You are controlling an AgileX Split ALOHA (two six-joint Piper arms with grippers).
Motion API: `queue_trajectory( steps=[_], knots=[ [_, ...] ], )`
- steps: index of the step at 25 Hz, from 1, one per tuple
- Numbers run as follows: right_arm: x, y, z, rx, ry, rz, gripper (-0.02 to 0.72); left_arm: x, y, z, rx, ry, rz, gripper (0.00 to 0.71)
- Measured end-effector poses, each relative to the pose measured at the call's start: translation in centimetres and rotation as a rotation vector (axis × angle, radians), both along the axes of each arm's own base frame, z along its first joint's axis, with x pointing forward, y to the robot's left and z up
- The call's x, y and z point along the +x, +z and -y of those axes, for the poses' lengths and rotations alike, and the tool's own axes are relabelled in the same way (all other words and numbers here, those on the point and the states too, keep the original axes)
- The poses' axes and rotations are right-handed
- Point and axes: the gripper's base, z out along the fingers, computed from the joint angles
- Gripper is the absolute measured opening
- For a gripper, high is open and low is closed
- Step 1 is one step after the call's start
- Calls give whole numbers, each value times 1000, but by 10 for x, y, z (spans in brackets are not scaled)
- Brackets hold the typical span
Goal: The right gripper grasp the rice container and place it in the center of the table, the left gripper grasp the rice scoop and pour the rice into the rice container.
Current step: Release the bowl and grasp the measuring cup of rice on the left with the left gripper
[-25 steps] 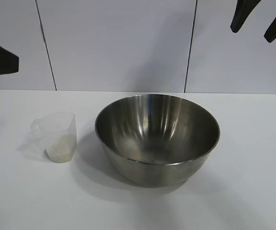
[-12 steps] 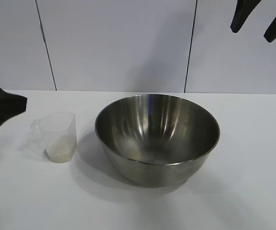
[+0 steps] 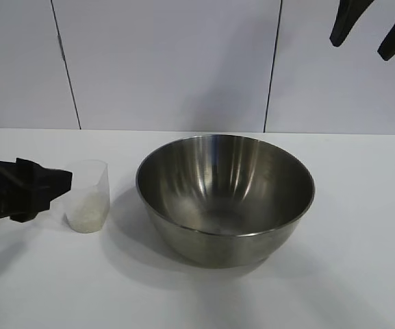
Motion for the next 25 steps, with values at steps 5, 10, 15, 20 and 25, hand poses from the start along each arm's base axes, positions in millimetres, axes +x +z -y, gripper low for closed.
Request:
queue_trajectory(
  steps=[5, 10, 15, 20, 25],
  knots=[
    [0, 0, 0, 0, 0, 0, 463, 2, -16, -15, -12, 173, -2, 480],
    [0, 0, 0, -3, 7, 2, 463, -8, -31, -25, 27, 228, -31, 478],
    [0, 0, 0, -3, 7, 2, 463, -15, -54, -23, 81, 173, -119, 478],
    [0, 0, 0, -3, 8, 2, 463, -2, -54, -17, 65, 170, -87, 478],
    [0, 0, 0, -4, 10, 2, 463, 20, -47, -8, 30, 172, -14, 478]
  ],
)
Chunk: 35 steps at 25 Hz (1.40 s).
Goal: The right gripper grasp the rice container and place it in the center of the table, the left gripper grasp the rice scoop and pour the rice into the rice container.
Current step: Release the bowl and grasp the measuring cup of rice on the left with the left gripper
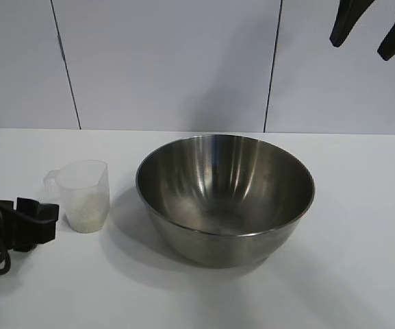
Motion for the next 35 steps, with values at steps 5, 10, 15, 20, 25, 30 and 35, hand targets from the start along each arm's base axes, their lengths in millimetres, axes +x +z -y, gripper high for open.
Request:
queue_trajectory(
  steps=[5, 10, 15, 20, 25, 30, 35],
  knots=[
    [0, 0, 0, 0, 0, 0, 463, 10, 3, 0, -3, 45, 33, 478],
    [0, 0, 0, 0, 0, 0, 463, 10, 4, -1, 21, 50, 41, 478],
    [0, 0, 0, 0, 0, 0, 463, 17, 5, -7, 27, 73, 58, 478],
    [0, 0, 0, 0, 1, 0, 463, 20, 6, -11, 27, 89, 62, 478],
    [0, 0, 0, 0, 1, 0, 463, 25, 9, -6, 20, 54, 82, 478],
    [0, 0, 0, 0, 1, 0, 463, 26, 9, -6, 24, 52, 88, 478],
    [0, 0, 0, 0, 1, 0, 463, 26, 9, -6, 31, 49, 88, 478]
  ],
)
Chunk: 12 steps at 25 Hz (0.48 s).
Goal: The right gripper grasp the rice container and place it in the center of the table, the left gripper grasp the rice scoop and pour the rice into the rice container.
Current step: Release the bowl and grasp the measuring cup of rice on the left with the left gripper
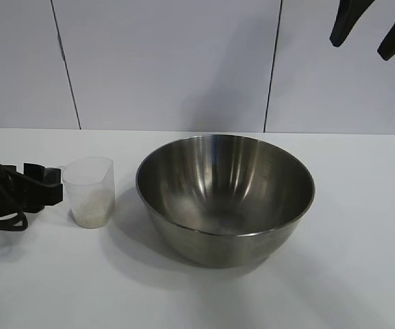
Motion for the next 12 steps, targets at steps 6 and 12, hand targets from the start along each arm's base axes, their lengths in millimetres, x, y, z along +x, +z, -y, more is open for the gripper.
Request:
queue_trajectory(
  steps=[6, 12],
  knots=[
    [0, 0, 0, 0, 0, 0, 463, 0, -1, 0, 1, 0, -6, 478],
    [0, 0, 0, 0, 0, 0, 463, -1, -2, 0, 5, -1, -22, 478]
  ],
)
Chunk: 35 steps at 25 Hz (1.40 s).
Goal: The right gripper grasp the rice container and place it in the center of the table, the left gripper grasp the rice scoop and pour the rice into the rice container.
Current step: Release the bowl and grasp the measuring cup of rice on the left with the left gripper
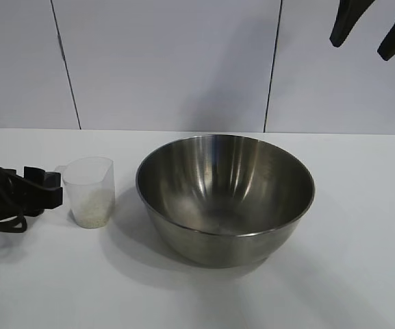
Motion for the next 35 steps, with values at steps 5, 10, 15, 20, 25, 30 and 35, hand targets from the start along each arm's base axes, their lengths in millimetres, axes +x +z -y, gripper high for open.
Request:
queue_trajectory(
  steps=[5, 10, 15, 20, 25, 30, 35],
  knots=[
    [0, 0, 0, 0, 0, 2, 463, -3, -16, 0, 19, -14, -45, 478],
    [1, 0, 0, 0, -2, 7, 463, 0, -27, 1, 15, -11, -74, 478],
    [2, 1, 0, 1, -5, 22, 463, 13, -22, 6, -5, -11, -25, 477],
    [2, 1, 0, 2, -6, 28, 463, 17, -20, 5, -10, 1, -11, 477],
    [3, 1, 0, 2, -6, 29, 463, 17, -20, 4, -11, 12, -10, 477],
    [3, 1, 0, 1, -5, 31, 463, 22, -18, 6, -17, 12, 6, 477],
    [3, 1, 0, 1, -4, 31, 463, 24, -17, 7, -20, 8, 14, 466]
  ],
)
